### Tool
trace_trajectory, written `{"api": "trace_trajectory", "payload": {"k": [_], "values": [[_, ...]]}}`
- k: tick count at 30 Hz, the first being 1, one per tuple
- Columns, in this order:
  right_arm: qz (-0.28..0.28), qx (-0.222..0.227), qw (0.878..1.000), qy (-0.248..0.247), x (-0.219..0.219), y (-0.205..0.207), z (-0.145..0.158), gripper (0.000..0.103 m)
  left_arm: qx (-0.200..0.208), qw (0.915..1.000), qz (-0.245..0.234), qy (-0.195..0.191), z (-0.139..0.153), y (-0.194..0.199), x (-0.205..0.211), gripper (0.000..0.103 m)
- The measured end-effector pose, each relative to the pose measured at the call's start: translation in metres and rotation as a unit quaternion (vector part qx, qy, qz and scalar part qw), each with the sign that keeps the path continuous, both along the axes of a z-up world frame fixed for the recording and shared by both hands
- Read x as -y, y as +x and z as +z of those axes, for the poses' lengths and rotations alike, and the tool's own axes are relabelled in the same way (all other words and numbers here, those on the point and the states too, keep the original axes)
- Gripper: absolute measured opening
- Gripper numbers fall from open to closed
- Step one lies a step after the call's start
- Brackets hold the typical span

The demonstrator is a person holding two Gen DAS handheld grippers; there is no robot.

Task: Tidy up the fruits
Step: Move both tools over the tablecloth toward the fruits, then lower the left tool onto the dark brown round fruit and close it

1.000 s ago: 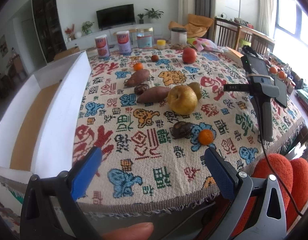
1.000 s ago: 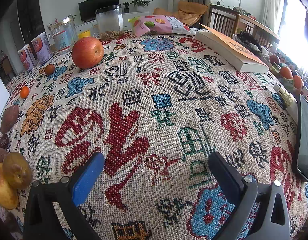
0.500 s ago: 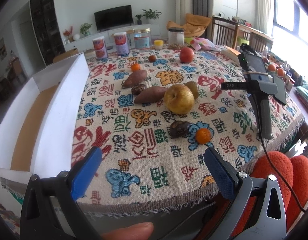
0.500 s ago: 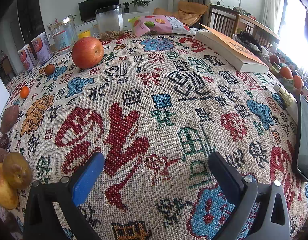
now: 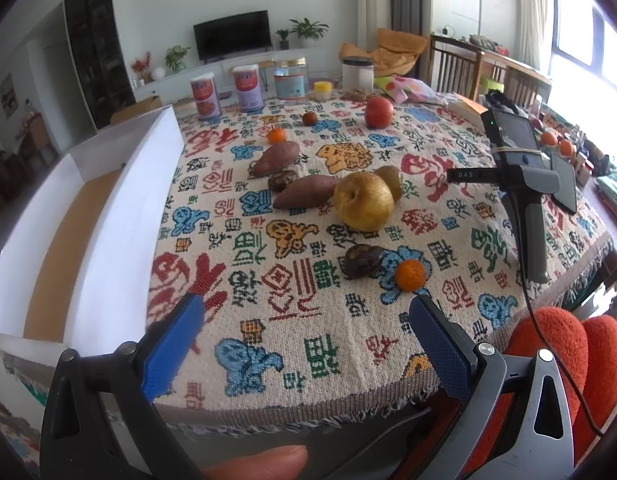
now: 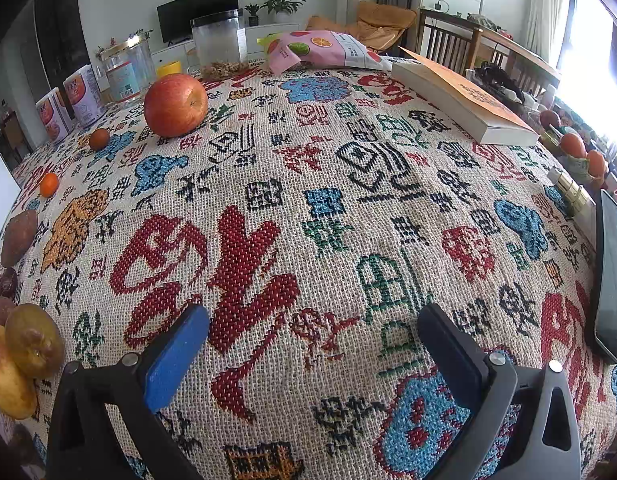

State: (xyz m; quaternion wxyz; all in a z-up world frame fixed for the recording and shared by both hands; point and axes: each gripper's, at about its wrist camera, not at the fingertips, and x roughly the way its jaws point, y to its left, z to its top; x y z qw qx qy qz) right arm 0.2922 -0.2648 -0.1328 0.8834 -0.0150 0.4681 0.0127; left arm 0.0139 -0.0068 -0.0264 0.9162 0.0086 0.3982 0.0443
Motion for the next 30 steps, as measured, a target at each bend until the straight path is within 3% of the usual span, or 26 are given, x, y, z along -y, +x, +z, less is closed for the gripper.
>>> {"api": "trace_trajectory", "payload": {"k": [10,23,30], "values": [[0.000,0.000,1.000,0.000,0.000,0.000,0.000,0.103,-0.027,0.9996,0.012,-0.002,-0.019,0.011,-0.014,0.102],[0.001,0.000,1.000,0.000,0.000,-0.001,0.000,0.103,-0.107,0.9936,0.018,-0.032,-0.098,0.069,-0.032,0.103],[-0.021,-0.001,1.000,0.000,-0.002,0.005,0.000,0.103,-0.088,0.9952,0.023,-0.037,-0.098,0.063,-0.033,0.103]]}}
